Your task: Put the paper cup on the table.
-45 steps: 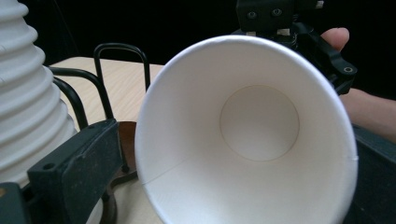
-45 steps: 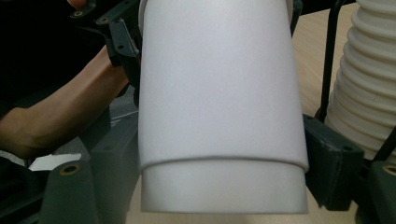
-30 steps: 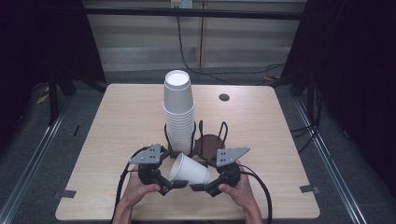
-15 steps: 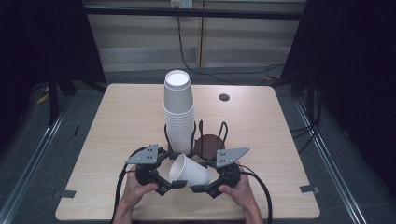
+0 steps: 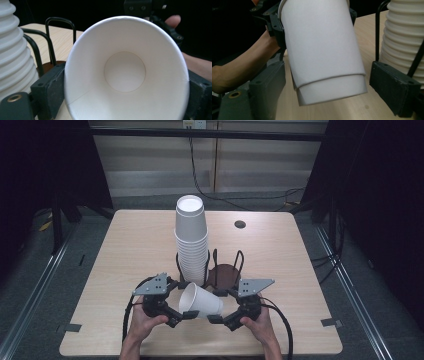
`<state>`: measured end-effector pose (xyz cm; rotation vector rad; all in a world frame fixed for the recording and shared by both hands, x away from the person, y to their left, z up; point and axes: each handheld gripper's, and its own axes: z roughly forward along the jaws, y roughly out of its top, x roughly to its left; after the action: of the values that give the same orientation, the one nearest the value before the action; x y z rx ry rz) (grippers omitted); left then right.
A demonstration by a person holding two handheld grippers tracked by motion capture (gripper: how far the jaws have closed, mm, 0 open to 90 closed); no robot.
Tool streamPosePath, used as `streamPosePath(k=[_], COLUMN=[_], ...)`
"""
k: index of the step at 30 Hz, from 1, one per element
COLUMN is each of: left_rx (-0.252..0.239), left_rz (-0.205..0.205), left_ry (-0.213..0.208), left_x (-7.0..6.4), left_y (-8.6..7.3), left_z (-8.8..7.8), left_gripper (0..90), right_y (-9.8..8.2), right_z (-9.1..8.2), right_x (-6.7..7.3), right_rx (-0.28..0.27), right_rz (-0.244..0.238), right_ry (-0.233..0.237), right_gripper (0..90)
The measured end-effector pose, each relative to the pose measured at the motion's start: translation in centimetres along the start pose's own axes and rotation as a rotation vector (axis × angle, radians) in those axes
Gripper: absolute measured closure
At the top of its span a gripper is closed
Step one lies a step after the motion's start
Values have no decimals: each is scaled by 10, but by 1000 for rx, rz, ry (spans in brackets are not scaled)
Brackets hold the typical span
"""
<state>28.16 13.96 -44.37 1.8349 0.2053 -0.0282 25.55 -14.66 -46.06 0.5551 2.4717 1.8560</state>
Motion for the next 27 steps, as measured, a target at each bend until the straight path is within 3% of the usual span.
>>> streamPosePath(k=[10, 13, 16, 19, 27], left_rx=[18, 19, 16, 32, 63], left_rz=[-7, -9, -17, -16, -16], left_ry=[23, 48, 51, 59, 92], left_x=[3, 4, 6, 7, 8], left_y=[0, 0, 0, 0, -2], left_z=[-4, -7, -9, -11, -18], left_gripper=[96, 94, 93, 93, 92], right_y=[-2, -6, -8, -12, -23], right_z=[-10, -17, -20, -23, -28], right_x=[-3, -2, -1, 2, 3], right_rx=[-55, -86, -88, -96, -151], right_rz=[15, 18, 12, -2, 0], right_ry=[-80, -141, -167, -269, -360], right_gripper=[134, 134, 134, 133, 134])
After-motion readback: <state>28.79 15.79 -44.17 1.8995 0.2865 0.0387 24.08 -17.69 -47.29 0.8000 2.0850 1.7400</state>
